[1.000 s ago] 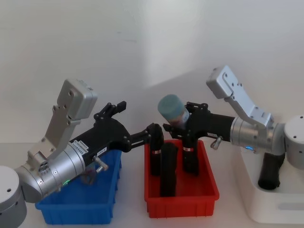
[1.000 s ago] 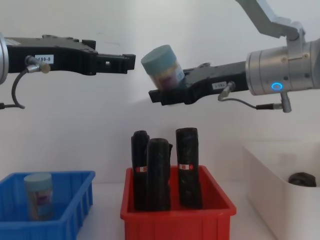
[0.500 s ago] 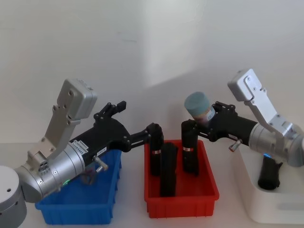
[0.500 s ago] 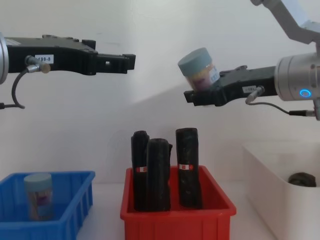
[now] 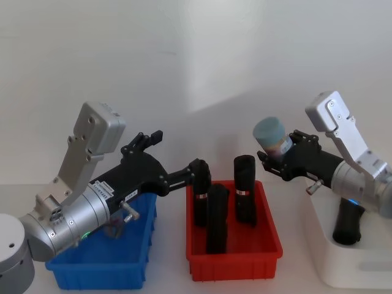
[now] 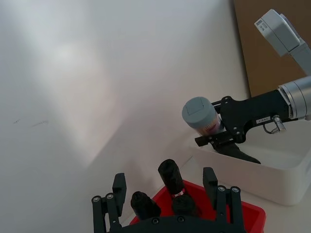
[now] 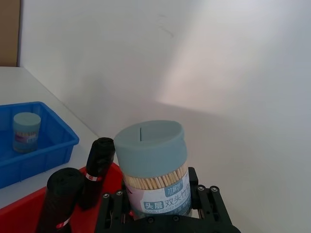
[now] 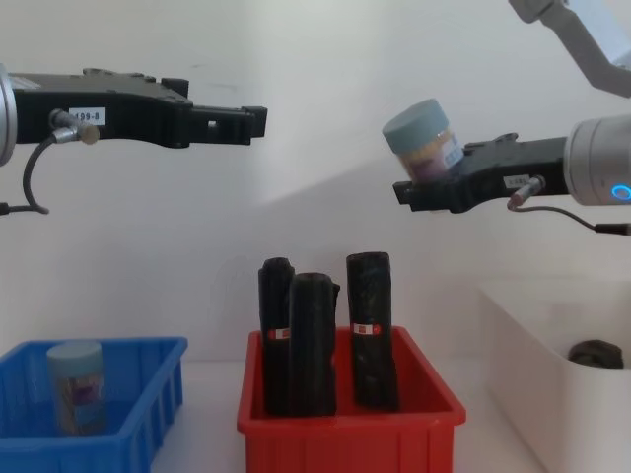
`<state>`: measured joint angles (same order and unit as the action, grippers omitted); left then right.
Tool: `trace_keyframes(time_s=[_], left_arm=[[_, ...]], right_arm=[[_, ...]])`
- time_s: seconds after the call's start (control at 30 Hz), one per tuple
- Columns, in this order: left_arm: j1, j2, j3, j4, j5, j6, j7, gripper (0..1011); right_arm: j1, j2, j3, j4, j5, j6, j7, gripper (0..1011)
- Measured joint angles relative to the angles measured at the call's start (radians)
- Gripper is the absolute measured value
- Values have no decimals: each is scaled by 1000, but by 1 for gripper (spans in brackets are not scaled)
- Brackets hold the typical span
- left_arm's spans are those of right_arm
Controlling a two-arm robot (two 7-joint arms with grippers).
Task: Pick the cotton swabs from the blue box and place them into the white box.
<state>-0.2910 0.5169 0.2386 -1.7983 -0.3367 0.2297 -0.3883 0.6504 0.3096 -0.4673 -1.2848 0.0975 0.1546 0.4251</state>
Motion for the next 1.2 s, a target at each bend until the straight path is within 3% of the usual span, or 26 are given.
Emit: trace_keyframes(time_s=[0.23, 0.63, 0.93, 1.2], left_arm=[[0, 0, 0, 0, 0, 0, 0, 1003], [0, 0, 0, 0, 0, 0, 0, 1003], [0, 0, 0, 0, 0, 0, 0, 1003], [0, 0, 0, 0, 0, 0, 0, 1003]], right_arm=[[-13, 17, 12, -3, 5, -20, -13, 652], [-110, 95, 46, -112, 66, -6, -142, 652], [-213, 161, 76, -204, 175, 23, -287, 652], [-247, 180, 97, -213, 282, 61, -334, 652]])
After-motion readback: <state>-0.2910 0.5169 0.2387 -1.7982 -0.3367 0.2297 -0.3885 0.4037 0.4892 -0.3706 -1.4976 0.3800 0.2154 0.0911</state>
